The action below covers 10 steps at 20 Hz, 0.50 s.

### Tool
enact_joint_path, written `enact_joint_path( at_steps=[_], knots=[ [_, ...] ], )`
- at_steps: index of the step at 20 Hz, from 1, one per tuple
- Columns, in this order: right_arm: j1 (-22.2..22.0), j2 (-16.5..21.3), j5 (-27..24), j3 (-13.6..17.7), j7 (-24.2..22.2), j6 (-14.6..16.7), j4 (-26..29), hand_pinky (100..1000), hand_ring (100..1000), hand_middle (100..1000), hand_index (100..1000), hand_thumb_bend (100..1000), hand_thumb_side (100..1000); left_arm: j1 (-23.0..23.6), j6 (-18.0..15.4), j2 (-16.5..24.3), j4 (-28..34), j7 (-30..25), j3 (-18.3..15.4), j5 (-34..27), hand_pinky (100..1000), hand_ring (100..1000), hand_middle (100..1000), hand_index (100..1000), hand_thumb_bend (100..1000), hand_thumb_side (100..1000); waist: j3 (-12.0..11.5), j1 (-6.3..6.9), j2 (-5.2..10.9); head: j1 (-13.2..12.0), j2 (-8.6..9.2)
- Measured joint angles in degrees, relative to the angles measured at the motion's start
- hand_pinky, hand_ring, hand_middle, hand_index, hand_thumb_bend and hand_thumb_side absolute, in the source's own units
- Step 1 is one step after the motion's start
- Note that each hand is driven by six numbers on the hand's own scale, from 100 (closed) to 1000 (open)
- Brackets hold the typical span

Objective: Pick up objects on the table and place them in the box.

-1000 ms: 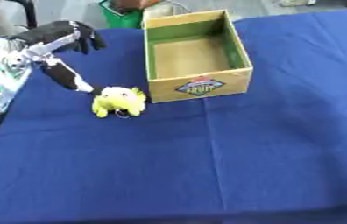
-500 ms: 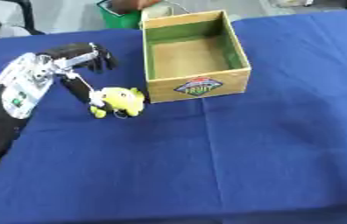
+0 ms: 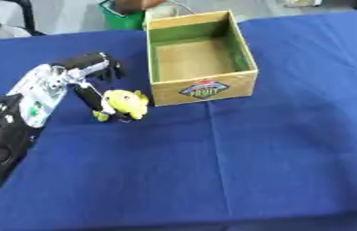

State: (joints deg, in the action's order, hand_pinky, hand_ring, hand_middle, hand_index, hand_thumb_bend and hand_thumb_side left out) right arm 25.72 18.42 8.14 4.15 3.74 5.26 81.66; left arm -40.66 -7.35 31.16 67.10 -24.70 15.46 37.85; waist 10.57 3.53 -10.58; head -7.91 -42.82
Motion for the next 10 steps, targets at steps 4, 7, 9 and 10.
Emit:
enact_joint_path(
  at_steps=[4,7,9,10],
  knots=[
    [0.0,0.0,-0.1,0.0,0.0,0.0,0.0,746,901,664,912,100,544,0.0,-0.1,-1.0,-1.6,1.0,0.1,1.0,591,529,568,705,467,100,0.1,-0.11,-0.01,0.0,0.0],
    [0.0,0.0,-0.1,0.0,0.0,0.0,0.0,746,901,664,912,100,544,0.0,0.1,-1.4,-2.6,2.1,0.0,1.5,524,415,446,588,167,100,0.1,-0.11,-0.01,0.0,0.0],
    [0.0,0.0,-0.2,0.0,0.0,0.0,0.0,746,901,664,912,100,544,0.1,0.7,-1.5,-2.9,3.7,-0.2,1.5,496,344,371,526,118,100,0.1,-0.12,-0.01,0.0,0.0],
    [0.0,0.0,-0.2,0.0,0.0,0.0,0.0,746,901,664,912,100,544,0.1,1.1,-1.5,-2.9,4.6,-0.5,1.3,480,306,330,493,102,100,0.0,-0.13,-0.02,0.0,0.0]
  ],
)
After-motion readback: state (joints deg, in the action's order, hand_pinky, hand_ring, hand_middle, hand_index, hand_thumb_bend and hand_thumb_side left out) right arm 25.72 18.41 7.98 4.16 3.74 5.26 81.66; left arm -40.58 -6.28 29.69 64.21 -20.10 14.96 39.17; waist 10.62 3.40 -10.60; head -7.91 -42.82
